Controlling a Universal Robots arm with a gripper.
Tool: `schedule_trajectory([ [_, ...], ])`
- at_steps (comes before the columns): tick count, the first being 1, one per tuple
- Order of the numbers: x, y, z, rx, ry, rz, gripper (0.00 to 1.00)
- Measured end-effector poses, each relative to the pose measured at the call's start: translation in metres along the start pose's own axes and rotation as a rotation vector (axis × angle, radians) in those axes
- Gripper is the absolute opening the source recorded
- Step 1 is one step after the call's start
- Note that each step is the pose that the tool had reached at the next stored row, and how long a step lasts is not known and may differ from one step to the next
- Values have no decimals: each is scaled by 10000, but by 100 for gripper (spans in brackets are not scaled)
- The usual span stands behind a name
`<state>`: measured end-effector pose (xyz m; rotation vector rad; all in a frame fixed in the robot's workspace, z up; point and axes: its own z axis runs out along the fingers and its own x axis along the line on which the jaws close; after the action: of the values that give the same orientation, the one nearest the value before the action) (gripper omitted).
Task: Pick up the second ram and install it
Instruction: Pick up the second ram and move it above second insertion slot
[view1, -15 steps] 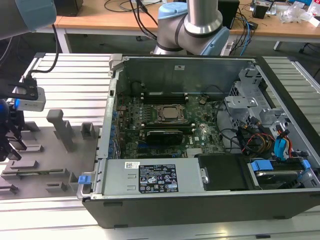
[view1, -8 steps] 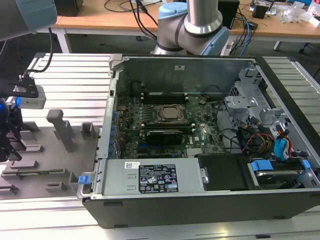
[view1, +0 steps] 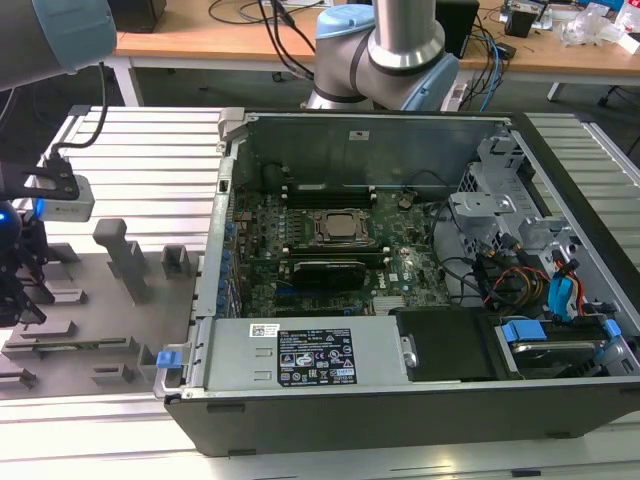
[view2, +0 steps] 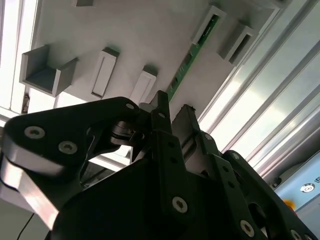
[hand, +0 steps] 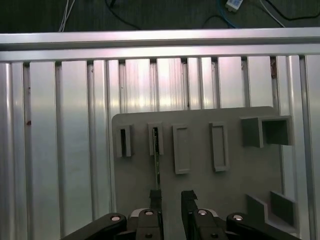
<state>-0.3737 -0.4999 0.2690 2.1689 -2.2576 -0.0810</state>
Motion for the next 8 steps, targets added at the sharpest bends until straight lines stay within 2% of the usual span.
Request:
schedule_trajectory([
  [8,10,-22,166,-2,4,-16,30],
])
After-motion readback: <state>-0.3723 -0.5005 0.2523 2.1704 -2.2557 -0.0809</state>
